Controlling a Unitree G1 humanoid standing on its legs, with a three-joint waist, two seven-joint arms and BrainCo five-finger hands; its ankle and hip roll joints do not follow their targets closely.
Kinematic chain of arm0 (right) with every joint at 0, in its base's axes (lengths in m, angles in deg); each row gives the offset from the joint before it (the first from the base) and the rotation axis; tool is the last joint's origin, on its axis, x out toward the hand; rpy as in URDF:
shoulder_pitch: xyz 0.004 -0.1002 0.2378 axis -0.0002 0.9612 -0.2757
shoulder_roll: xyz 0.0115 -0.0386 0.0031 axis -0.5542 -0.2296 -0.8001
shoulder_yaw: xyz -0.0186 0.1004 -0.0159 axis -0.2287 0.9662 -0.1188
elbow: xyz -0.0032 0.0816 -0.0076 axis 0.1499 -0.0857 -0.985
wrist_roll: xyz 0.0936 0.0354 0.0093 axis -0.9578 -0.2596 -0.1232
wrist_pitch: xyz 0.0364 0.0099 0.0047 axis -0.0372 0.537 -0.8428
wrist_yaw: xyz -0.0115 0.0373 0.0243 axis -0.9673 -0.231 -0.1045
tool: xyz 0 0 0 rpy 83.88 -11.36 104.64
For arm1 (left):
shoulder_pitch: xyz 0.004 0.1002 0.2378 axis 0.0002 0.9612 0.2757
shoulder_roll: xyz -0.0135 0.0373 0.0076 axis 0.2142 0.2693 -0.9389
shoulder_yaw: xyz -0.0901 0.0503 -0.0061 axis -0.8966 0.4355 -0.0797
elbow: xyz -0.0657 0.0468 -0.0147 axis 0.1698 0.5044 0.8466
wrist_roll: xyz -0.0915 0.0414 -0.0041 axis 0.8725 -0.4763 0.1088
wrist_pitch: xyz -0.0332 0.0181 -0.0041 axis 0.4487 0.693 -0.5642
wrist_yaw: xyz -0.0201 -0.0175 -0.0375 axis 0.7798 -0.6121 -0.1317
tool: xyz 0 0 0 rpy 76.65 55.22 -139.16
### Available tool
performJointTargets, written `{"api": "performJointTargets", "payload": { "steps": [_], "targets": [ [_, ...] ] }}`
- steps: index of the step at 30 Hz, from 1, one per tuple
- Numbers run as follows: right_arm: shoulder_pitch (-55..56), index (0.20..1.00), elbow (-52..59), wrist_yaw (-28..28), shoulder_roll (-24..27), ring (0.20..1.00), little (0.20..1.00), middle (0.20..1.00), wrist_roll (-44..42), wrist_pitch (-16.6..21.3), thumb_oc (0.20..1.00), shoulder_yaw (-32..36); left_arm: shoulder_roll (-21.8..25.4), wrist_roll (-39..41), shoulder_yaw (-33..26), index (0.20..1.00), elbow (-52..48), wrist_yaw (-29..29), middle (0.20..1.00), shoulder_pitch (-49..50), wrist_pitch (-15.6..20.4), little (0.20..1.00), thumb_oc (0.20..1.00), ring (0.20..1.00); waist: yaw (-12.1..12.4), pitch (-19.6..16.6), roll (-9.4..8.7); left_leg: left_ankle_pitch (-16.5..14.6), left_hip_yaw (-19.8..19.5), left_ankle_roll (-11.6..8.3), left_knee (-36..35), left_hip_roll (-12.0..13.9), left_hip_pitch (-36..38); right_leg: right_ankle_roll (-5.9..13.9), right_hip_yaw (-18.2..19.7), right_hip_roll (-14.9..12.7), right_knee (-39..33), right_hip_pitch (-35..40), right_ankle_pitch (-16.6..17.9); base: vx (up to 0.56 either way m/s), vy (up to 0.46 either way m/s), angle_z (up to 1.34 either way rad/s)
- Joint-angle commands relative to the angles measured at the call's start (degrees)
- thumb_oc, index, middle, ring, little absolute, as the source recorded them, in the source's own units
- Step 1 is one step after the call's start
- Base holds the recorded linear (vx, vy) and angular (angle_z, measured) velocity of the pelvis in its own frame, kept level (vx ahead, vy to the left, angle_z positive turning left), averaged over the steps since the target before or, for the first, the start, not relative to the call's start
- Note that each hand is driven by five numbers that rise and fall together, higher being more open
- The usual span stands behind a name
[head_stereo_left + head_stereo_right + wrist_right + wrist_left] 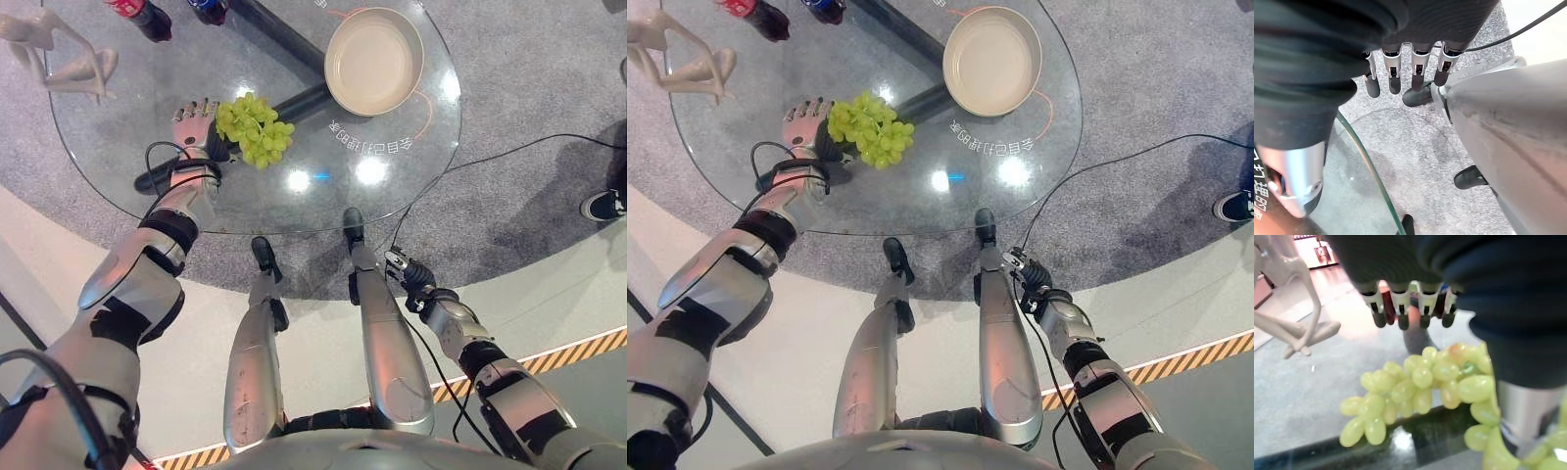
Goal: Pick up fruits into the plate
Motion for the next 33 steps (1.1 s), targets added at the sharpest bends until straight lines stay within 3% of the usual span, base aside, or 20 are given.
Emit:
{"api": "performJointTargets", "payload": {
  "steps": [1,16,33],
  "targets": [
    [2.40,1.000,3.87,-1.20,-1.71,1.000,1.000,1.000,-3.49,1.57,1.000,-1.47,2.41,-4.04,-0.52,1.000,4.18,-3.25,1.000,-3.74,-3.73,1.000,1.000,1.000,-0.01,-1.09,-2.85,-6.69,-0.16,2.34,6.87,-4.17,-3.11,-2.55,-0.90,6.63,4.95,-1.83,-4.47,0.00,0.000,0.00],
    [3.94,1.000,7.40,-2.63,-1.71,1.000,1.000,1.000,-7.69,2.29,1.000,-2.02,4.49,-10.29,-0.13,1.000,7.25,-6.34,1.000,-7.05,-10.06,1.000,1.000,1.000,-0.60,-1.09,-4.36,-7.26,-0.39,2.29,9.37,-4.53,-7.67,-2.71,-0.66,7.02,5.99,-5.94,-3.66,0.00,0.000,0.00],
    [3.65,1.000,9.87,-2.59,-2.50,1.000,1.000,1.000,-9.83,3.22,1.000,-3.01,3.24,-11.64,1.34,1.000,7.92,-4.69,1.000,-8.25,-9.17,1.000,1.000,1.000,-0.91,-1.09,-4.93,-7.75,-0.88,2.68,11.04,-5.28,-10.58,-2.63,-0.72,7.32,6.93,-8.53,-3.13,0.00,0.000,0.00]
  ]
}}
